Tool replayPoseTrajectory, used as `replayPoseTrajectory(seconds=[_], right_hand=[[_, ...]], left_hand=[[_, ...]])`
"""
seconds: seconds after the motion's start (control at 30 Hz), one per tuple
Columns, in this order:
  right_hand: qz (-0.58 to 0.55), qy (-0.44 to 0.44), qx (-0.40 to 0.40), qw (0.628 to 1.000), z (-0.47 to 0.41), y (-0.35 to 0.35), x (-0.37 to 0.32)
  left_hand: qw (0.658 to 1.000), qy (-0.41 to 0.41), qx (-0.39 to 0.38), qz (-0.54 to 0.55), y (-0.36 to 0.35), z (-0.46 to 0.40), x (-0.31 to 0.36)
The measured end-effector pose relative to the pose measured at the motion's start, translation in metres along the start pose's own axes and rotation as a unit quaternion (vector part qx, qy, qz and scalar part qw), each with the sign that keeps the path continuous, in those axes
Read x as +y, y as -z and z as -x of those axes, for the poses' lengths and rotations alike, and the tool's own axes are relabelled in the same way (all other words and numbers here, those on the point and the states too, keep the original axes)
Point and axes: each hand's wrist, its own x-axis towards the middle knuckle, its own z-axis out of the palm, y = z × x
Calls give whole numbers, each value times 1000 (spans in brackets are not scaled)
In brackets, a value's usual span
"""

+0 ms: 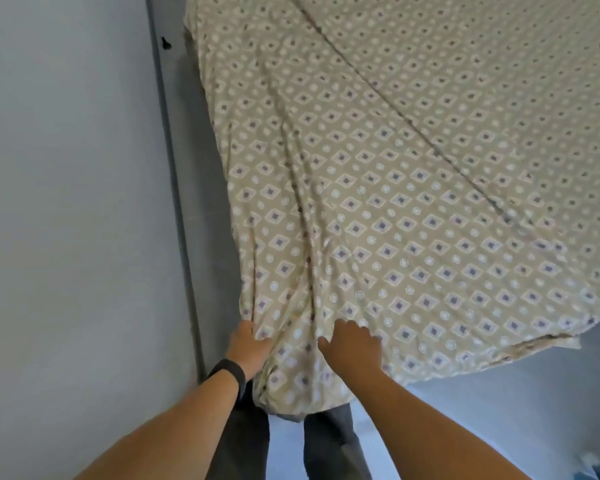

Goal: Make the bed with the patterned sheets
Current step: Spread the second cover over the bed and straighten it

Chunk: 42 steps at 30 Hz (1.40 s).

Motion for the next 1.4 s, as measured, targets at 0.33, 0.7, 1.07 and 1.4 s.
replayPoseTrajectory(seconds=[0.33,0.7,1.07,1.4], right_hand=[[-55,11,30,998,-127,-104,-13],[-62,35,46,996,-91,-116,-37],[-11,52,-15,999,-82,-134,-37],[-5,15,80,997,-81,-149,-45]], left_hand=[[975,7,121,187,-51,-134,-19],[969,-82,196,124,-6,-107,-52],[964,59,255,47,45,-118,-111],[992,18,-71,98,-30,-119,-77]])
